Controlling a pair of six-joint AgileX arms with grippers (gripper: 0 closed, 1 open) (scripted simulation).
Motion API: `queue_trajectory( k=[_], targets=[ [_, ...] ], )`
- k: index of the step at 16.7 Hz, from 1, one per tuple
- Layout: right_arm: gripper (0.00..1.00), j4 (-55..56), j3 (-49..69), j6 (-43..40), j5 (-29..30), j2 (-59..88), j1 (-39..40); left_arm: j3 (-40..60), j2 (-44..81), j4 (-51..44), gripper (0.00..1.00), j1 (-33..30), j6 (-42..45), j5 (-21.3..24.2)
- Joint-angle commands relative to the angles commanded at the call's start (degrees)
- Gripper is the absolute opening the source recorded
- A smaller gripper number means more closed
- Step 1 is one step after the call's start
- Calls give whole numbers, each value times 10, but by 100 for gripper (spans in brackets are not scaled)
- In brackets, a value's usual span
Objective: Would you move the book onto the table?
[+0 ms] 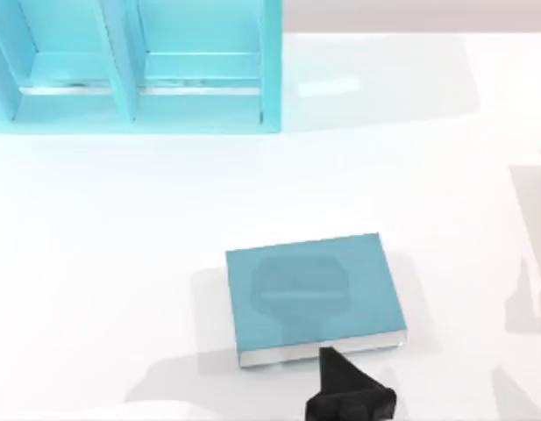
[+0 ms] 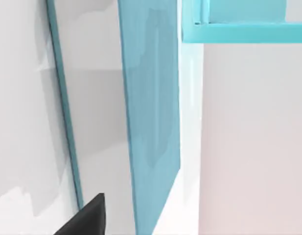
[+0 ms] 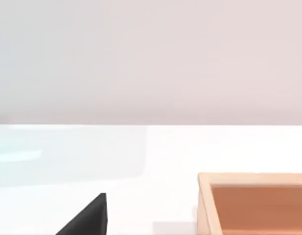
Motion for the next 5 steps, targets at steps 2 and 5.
queue_trajectory(
  k=[2,5],
  targets=[
    [100,0,0,0,0,0,0,9,4,-34,100,-12,-34,-2],
    [100,0,0,0,0,0,0,12,5,-44,100,-16,-44,-3]
  ],
)
